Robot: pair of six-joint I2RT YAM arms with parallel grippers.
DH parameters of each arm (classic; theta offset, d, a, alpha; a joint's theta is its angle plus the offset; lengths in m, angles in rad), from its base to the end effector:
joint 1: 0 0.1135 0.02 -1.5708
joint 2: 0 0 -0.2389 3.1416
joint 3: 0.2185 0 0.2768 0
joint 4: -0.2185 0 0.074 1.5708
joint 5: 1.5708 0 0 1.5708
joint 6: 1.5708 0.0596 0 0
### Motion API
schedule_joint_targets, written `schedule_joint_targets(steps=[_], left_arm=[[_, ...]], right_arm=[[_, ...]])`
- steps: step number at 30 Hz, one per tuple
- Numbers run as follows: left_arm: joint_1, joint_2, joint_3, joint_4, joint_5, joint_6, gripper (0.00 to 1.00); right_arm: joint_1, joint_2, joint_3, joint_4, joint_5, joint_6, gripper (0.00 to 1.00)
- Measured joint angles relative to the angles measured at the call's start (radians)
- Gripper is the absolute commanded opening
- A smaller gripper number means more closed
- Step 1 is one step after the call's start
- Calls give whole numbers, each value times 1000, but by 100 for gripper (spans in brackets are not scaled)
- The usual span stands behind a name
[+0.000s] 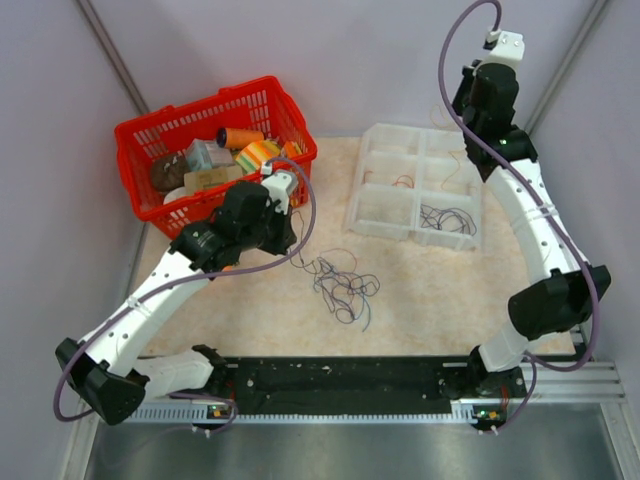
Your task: Untangle the cables
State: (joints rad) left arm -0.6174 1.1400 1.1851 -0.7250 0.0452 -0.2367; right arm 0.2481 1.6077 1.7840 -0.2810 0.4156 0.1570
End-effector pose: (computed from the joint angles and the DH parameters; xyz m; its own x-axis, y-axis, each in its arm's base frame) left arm 0.2360 -0.1708 0.3187 -0.6407 0.1676 -0.7493 0.4699 0.8574 -0.2100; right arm 0.4054 0.0779 0.4453 -0.0743 0.1287 -0.9889 0.1784 0.9774 0.1138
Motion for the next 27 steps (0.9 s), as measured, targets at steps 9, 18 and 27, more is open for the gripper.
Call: schedule_joint_targets(steps=[9,18,27], left_arm=[[2,36,129,-21,35,34,0],[2,36,288,-61,59,96,0],[2,37,488,-61,109,148,0]], right_arm=[[-44,-2,-60,12,-19,39,0],[-96,19,-205,9,-77,145,0],[-131,101,-290,-4,-119,229,0]])
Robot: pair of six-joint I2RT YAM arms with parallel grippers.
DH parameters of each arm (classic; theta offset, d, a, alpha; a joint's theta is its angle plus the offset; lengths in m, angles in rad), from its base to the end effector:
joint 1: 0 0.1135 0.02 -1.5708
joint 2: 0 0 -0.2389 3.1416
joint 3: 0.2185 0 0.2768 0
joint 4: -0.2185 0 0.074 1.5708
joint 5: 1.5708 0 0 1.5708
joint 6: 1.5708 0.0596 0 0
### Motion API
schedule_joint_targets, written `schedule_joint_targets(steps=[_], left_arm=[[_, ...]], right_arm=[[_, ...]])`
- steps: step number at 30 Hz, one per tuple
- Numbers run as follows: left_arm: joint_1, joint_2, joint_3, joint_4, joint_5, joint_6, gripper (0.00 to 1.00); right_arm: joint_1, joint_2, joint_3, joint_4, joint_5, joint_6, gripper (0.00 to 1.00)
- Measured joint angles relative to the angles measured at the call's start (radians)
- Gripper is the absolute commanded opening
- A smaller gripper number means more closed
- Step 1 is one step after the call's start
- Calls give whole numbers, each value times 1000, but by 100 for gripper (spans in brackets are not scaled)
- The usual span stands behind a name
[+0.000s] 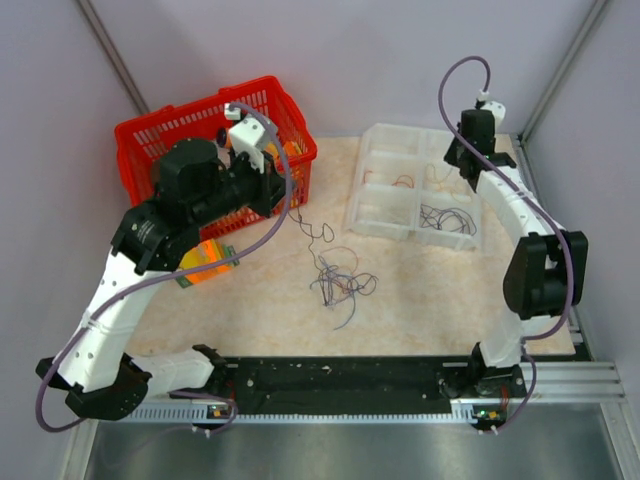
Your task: Untangle the cables
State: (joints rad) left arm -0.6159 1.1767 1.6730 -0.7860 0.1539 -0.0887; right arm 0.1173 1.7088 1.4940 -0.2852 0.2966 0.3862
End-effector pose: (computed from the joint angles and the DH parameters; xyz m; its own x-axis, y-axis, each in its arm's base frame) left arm 0.2108 -0.1604 0.4776 -0.2934 0.1004 -0.9507 0.6674 0.7335 -0.1285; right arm 0.4436 0.0347 0.2883 -0.3873 0.3171 -0.8657 0.3116 0.9287 0.2008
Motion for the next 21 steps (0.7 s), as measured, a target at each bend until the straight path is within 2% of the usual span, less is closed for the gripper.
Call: schedule_joint_targets(steps=[4,10,15,18,21], left_arm=[[0,0,54,3,20,13,0],[0,0,88,22,57,24,0],[0,-2,92,39,67,37,0],[0,-2,92,51,69,39,0],[0,-2,88,61,71,40,0]], right_arm=[[-3,68,-2,-16,-19,3,0],[-4,183,47,-92,-36,-6,13],[-5,246,135,-174,-67,-30,32],[-5,260,196,-246,-76,-54,52],[-5,293,314,-335,-83,-77,65]])
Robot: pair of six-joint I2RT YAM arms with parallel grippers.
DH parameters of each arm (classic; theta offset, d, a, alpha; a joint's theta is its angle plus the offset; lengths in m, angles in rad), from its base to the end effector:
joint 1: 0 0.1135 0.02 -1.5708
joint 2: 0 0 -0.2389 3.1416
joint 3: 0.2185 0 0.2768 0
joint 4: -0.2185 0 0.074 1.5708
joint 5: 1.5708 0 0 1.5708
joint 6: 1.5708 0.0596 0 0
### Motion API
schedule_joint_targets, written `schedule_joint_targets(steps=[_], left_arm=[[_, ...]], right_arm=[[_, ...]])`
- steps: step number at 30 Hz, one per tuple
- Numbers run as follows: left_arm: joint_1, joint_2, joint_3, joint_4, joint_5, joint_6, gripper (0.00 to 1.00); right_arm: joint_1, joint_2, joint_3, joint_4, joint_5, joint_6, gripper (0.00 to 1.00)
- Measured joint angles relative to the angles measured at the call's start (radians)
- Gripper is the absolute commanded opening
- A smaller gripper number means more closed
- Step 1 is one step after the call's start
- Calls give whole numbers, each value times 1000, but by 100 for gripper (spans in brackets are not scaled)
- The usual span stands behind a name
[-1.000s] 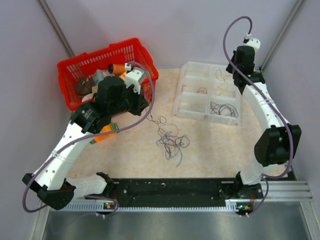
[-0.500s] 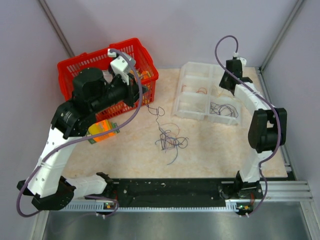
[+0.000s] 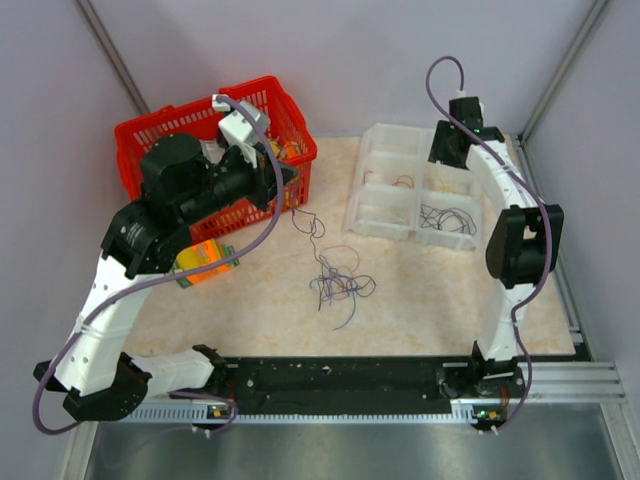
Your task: Untangle the cables
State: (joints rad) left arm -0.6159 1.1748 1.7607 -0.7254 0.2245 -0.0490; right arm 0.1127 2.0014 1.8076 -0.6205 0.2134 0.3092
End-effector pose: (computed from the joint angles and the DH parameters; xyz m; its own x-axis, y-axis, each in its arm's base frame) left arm 0.1969 -0.1556 0.5150 -0.1498 0.0475 -0.9876 0.7367 0.6715 -0.0794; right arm 0.4855 0.0422 0.2413 -0.6778 0.2226 -0.7007 0.2528 0.9655 0.0621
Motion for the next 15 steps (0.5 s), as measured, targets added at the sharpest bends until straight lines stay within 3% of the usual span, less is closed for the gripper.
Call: schedule_joint_targets(steps=[4,9,15], left_arm=[[0,0,-30,23,0,-4,0],[16,1,-113,71,15,-42,0],[79,22,-139,107,68,-127,0]], right_arm=[[3,-17,93,-84,-118,-31,72],[49,-136,56,-71,-563,-66,81],[352,-394,-224,154,-959,-48,83]])
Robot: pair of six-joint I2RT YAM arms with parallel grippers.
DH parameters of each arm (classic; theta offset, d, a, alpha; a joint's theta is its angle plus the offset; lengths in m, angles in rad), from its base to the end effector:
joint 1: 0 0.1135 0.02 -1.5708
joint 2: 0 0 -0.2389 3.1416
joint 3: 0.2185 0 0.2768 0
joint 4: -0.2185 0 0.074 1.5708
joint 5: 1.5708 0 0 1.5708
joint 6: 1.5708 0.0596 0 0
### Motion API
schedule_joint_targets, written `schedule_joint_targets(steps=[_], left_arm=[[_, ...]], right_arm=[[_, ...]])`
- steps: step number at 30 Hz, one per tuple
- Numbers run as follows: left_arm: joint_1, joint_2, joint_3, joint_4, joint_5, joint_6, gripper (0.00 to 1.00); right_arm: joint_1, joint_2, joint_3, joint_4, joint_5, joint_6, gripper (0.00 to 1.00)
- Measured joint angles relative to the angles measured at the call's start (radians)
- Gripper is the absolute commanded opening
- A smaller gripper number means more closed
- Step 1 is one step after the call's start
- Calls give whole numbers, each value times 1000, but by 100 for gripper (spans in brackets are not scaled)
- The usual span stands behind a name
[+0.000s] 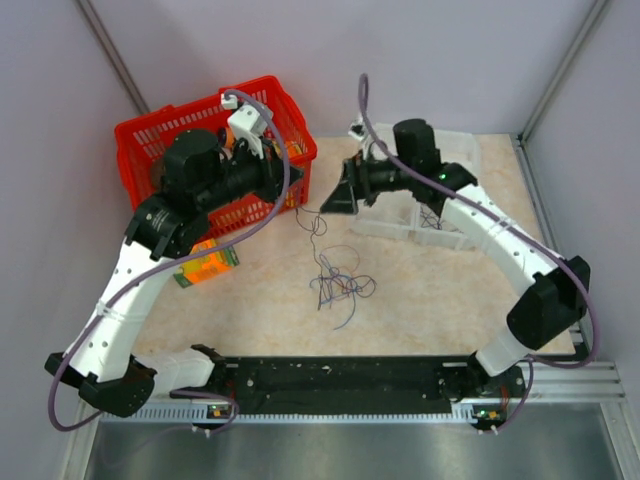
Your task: Untangle the cables
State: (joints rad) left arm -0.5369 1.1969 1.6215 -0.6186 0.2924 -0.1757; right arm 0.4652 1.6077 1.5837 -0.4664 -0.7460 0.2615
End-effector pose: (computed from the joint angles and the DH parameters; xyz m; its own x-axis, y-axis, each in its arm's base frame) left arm 0.2343 -0.1594 0.4766 -0.2912 -0.0214 -0.9564 0.6926 0.6849 -0.2262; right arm 0.3432 0.2175 0.3503 -0.6301 -0.1038 -0.7695 -0.7263 0.4292 0.5369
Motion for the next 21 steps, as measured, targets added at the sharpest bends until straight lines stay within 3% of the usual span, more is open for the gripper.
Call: schedule_joint_targets(steps=[3,6,12,17,21], left_arm=[[17,5,-4,23,36,-42,0],[23,5,-10,39,61,-77,0],[31,5,-13,43,98,-121,0],[32,-7,-21,43,117,-146,0],[32,-16,-21,43,132,-157,0]], right_arm=[[130,-44,-100,110,-102,39,84],[161,-54,-193,200,-100,61,84],[184,-68,-309,240,130,54,84],[207,-109,-309,241,328,14,84],[207,-114,-291,244,367,0,84]])
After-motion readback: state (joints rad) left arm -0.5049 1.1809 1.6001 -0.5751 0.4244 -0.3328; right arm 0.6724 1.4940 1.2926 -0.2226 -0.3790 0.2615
